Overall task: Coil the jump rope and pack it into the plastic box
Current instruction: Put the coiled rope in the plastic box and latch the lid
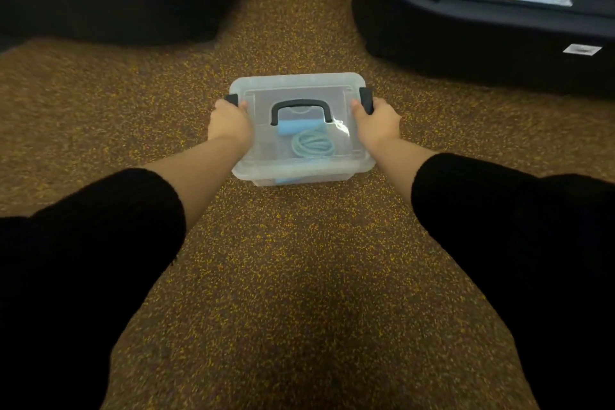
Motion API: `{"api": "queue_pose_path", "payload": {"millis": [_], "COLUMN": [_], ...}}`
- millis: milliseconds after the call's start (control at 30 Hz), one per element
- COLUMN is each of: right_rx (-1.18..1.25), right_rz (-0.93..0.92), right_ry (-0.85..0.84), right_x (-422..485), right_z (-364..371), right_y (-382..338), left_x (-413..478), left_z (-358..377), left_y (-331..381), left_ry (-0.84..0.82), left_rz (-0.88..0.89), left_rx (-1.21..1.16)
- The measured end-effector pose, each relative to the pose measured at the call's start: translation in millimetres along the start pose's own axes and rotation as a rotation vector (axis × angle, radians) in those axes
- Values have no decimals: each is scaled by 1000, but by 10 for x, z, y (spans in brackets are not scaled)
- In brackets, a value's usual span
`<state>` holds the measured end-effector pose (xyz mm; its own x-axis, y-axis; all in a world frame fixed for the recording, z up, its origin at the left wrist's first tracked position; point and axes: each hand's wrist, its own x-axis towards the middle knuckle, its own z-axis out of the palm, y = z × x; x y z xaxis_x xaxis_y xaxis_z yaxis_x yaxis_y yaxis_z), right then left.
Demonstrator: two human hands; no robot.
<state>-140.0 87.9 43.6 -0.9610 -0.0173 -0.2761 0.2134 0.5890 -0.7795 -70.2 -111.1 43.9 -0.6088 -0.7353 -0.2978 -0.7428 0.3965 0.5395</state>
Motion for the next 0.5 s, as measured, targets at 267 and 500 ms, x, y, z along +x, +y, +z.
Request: {"api": "queue_pose_path", "payload": {"millis": [267,500], "right_rx": [-44,-192], "right_rz": [8,173], "right_ry": [1,-74], "right_x": [130,232], "right_z": [51,86], "right_y": [72,-48], "left_x": [77,178], "left_z": [133,168], "left_y": [2,25], "left_ry": [-40,-100], "left_rz": [-12,-53], "left_rx": [12,78]}}
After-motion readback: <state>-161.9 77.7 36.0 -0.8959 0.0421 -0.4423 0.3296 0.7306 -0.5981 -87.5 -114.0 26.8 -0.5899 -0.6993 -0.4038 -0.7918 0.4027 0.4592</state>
